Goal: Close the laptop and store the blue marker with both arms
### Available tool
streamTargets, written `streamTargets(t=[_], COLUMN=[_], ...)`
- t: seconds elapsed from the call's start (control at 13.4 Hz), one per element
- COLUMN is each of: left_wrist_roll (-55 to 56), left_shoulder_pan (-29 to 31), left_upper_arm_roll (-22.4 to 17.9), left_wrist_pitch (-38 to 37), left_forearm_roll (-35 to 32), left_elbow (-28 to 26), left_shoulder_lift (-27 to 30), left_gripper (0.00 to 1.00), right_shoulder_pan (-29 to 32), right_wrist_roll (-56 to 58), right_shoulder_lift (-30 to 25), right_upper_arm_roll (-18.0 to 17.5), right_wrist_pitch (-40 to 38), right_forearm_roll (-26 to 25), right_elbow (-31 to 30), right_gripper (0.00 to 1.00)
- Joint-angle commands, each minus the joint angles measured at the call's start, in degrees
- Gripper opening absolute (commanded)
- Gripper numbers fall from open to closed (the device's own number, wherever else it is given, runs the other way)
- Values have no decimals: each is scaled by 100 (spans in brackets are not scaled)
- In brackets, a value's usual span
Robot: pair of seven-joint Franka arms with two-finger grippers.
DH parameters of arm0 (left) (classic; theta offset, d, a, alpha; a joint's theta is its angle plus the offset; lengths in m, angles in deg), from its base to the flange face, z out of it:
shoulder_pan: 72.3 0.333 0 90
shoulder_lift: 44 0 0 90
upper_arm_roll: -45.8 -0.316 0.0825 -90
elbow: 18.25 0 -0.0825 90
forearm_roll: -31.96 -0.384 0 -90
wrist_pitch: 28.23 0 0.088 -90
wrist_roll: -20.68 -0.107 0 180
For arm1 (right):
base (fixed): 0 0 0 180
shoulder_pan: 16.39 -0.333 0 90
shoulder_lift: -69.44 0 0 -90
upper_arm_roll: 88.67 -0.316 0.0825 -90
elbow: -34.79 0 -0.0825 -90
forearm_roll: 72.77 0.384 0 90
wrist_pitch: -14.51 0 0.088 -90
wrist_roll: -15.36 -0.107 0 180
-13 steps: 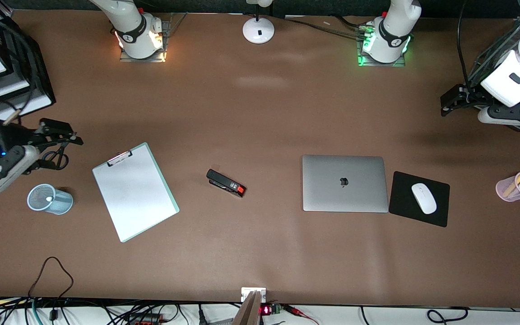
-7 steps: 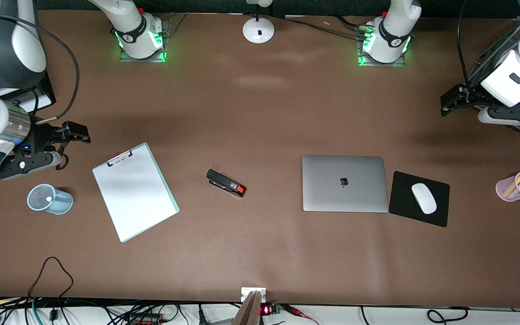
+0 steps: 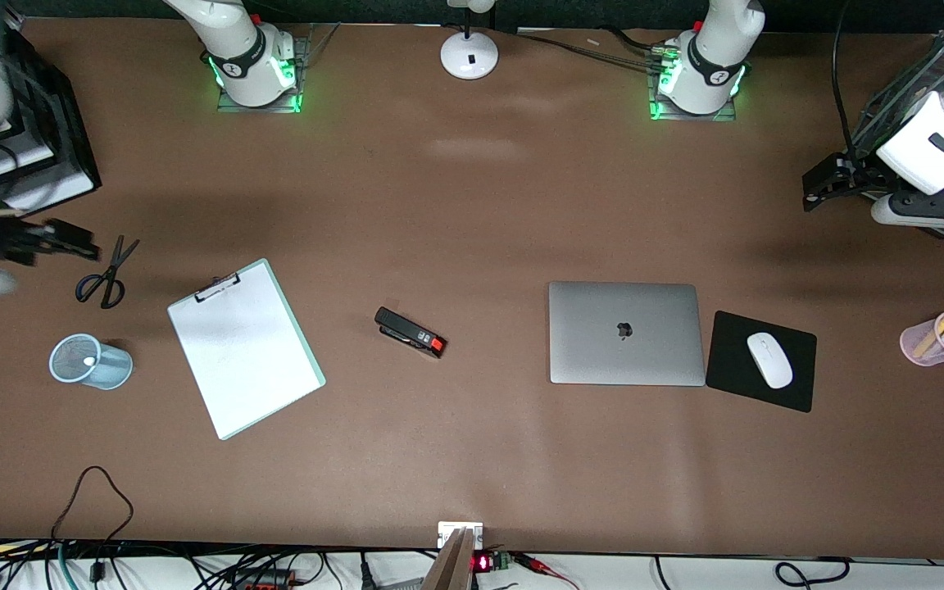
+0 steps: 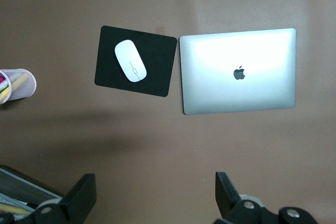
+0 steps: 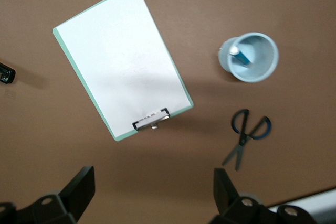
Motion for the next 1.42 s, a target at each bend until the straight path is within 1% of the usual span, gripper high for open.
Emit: streamTargets(t=[0.0, 0.15, 0.37, 0.6, 0.9, 1.35], left_wrist_roll=[-98, -98, -98, -98, -98, -98], left_shoulder_pan=[30, 30, 30, 30, 30, 30], left_upper_arm_roll=[1, 1, 1, 10, 1, 1], left_wrist_pitch=[-145, -145, -145, -145, -145, -145], left_forearm_roll=[-24, -24, -24, -24, -24, -24], left_elbow=[193, 202, 202, 193, 193, 193], left_shoulder_lift=[-93, -93, -93, -93, -93, -93], left_gripper=[100, 100, 100, 100, 100, 100], right_shoulder_pan=[-83, -92, -75, -66, -83, -84], right_wrist_roll=[-391, -1032, -694, -683, -815, -886], right_shoulder_lift=[-118, -188, -381, -829, -961, -971], right_upper_arm_roll=[-87, -148, -131, -131, -140, -140], right_wrist_pitch=[-709, -834, -712, -309, -369, -386], right_forearm_roll=[-165, -166, -166, -157, -131, -157], right_elbow=[400, 392, 226, -380, -382, -320], right_gripper=[100, 100, 100, 100, 100, 100])
